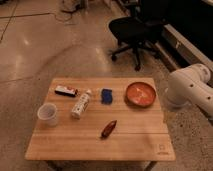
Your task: Pick up the ceramic bowl
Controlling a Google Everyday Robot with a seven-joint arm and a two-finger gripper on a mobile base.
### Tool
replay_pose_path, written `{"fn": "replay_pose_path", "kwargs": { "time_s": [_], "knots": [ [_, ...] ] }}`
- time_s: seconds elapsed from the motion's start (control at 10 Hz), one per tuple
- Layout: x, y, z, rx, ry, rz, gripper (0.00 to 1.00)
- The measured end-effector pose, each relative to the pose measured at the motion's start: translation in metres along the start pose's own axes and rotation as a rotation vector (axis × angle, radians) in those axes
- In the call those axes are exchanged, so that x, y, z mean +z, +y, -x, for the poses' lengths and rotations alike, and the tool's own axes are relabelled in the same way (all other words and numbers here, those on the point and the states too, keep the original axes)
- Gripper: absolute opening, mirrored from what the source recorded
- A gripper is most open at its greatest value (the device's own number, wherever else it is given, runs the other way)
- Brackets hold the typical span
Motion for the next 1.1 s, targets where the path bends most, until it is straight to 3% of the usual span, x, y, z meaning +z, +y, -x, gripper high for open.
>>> {"fn": "replay_pose_path", "kwargs": {
  "time_s": [0.4, 0.9, 1.1],
  "knots": [
    [0.003, -0.003, 0.001, 0.001, -0.006, -0.001, 0.65],
    [0.05, -0.058, 0.037, -0.083, -0.088, -0.016, 0.65],
    [0.069, -0.081, 0.046, -0.104, -0.102, -0.022, 0.65]
  ]
}}
